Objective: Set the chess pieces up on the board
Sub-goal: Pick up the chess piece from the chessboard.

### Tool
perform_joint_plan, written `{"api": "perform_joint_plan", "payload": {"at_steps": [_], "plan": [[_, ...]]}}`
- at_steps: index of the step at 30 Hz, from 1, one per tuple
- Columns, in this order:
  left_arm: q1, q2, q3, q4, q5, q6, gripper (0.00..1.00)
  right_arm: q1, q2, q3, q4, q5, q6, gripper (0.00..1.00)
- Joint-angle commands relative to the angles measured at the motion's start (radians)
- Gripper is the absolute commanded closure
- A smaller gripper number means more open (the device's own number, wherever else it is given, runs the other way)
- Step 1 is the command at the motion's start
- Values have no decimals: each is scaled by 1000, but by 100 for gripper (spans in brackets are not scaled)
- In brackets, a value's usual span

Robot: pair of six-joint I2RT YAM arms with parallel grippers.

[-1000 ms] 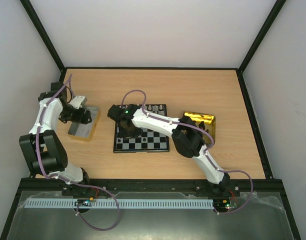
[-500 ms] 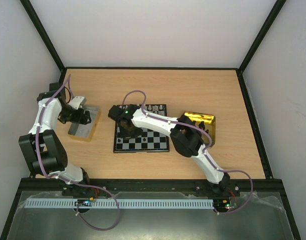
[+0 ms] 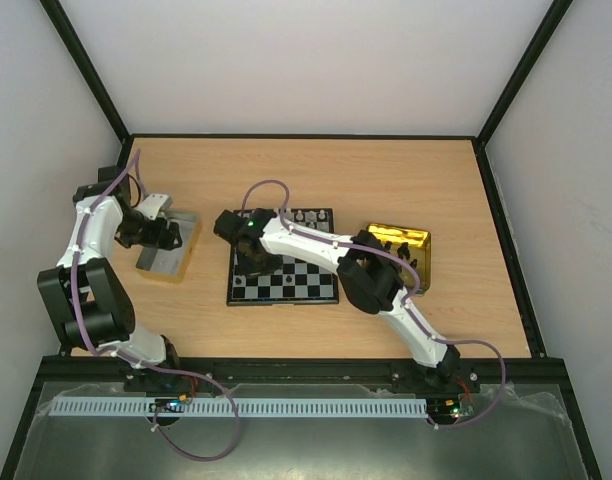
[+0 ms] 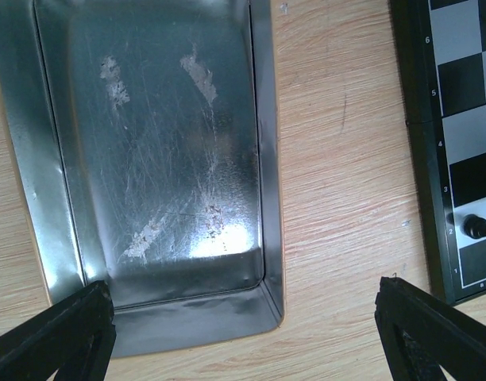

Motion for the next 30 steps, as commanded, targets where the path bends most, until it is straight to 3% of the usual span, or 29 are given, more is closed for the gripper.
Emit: {"api": "perform_joint_plan", "payload": {"at_steps": [1,8,16,30], "plan": [[10,11,18,-31,19,20,11,-9,16,34,-39,35,-13,82],[14,16,21,-34,26,25,11,-18,13,34,-42,38,-19,83],[15,23,15,-27,29,25,11,-18,19,46,-37,15,-18,94],[17,34,15,-20,35,23,10,22,26,76,-61,-12,-13,95]]}}
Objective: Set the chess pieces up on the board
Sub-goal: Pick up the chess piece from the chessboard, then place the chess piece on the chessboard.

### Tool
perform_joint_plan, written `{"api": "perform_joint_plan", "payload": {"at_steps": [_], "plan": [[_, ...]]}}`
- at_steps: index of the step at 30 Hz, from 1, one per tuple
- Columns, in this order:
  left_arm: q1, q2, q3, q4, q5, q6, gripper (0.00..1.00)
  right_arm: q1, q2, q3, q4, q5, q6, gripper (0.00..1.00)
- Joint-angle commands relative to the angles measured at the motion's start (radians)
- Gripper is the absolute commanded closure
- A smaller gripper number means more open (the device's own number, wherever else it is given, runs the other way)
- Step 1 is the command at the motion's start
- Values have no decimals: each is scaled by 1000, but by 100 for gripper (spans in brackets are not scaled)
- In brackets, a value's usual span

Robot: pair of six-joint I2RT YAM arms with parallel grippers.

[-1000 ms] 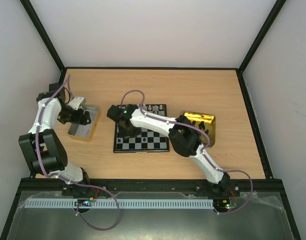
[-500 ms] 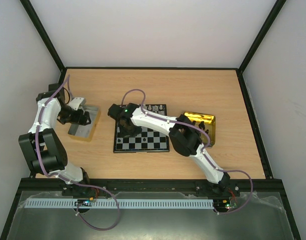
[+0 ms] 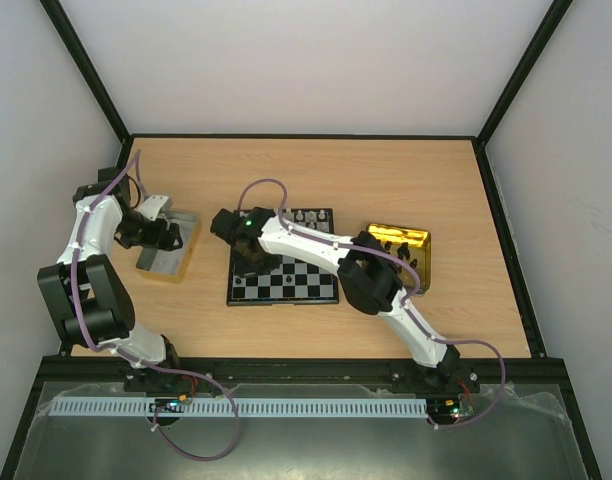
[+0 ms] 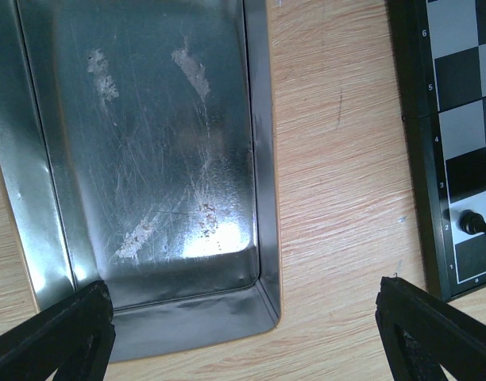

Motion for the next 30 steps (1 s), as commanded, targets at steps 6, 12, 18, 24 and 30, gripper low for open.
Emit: {"api": "perform_joint_plan", "payload": {"at_steps": [6,12,18,24,30], "plan": [[8,19,18,-9,16,10,10,26,28,37,-44,-9,3,96],[9,27,24,-8,17,10,10,30,33,38,-39,-15,2,95],[7,33,22,-3,16,11,10,30,43,36,-38,-24,-1,95],[8,38,23,3,11,14,10,30,49,39,-42,-23,-4,95],[9,41,21,4,11,15,10,30,53,48,-45,-17,-6,90]]}}
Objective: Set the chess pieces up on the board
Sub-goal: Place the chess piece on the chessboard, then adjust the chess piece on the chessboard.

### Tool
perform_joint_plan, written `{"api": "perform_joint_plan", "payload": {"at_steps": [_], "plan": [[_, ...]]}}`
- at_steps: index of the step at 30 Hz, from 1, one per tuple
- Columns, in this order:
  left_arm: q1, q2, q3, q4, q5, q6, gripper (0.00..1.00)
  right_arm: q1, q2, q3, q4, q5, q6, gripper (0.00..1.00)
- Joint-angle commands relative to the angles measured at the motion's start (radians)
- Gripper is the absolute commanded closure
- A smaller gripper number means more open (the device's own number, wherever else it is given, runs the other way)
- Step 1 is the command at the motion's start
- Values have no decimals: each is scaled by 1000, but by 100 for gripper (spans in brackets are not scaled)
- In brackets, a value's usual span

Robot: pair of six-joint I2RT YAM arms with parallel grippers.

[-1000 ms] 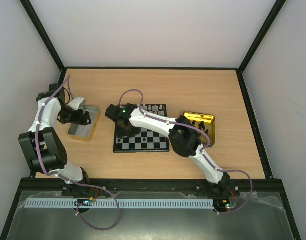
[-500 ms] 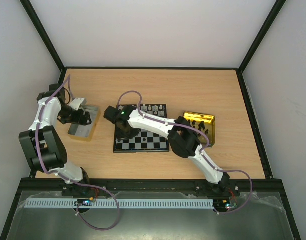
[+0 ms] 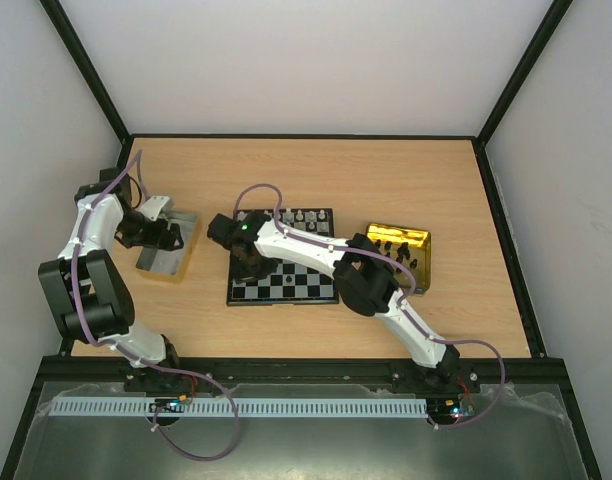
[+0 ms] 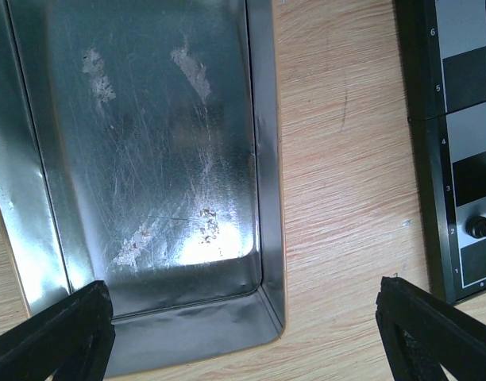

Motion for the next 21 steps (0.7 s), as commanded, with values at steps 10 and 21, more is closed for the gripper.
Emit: {"api": "perform_joint_plan", "payload": {"at_steps": [10,21], "plan": [[9,18,22,-6,11,16,10,7,17,44,-56,21,-5,81],[9,10,17,-15,16,23,10,-36,-30,46,-56,30,0,78]]}}
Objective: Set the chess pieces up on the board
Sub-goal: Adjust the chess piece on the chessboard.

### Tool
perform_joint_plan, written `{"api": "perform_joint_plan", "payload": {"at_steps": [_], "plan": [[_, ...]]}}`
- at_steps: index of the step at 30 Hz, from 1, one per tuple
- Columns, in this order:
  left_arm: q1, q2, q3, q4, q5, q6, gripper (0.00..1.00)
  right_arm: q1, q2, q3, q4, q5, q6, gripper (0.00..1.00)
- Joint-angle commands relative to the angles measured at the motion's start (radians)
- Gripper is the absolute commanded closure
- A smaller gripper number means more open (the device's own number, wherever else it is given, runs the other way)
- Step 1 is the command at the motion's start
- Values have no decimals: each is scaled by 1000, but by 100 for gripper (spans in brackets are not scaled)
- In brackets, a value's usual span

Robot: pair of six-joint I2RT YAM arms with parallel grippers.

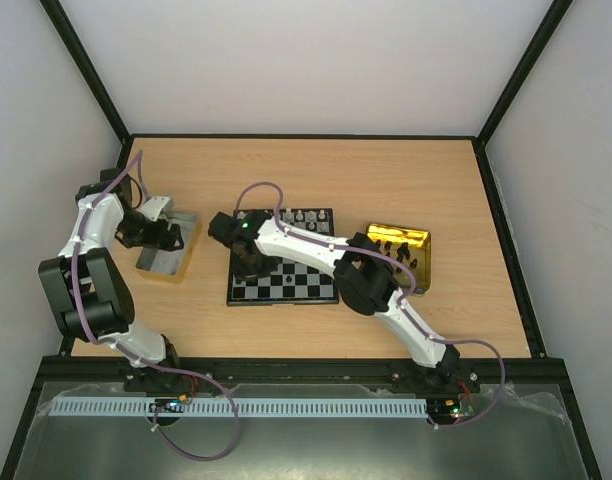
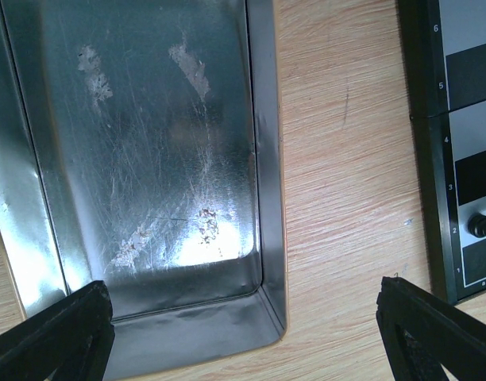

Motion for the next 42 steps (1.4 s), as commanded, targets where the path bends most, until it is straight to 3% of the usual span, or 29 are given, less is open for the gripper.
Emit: {"api": "perform_joint_plan", "payload": {"at_steps": [1,13,28,42], "plan": [[9,-2,17,-14,15,22,10,-31,-40,30,-36,20,-1,78],[9,-7,4,-14,17,23,10,-62,-61,26,-14,-40,-1,78],[15,-6,1,-10,10,29,9,-16,-41,4,11,-70,4,85],[19,-3,3,-9,12,35,9,1,-39,11,-4,-46,11,85]]}}
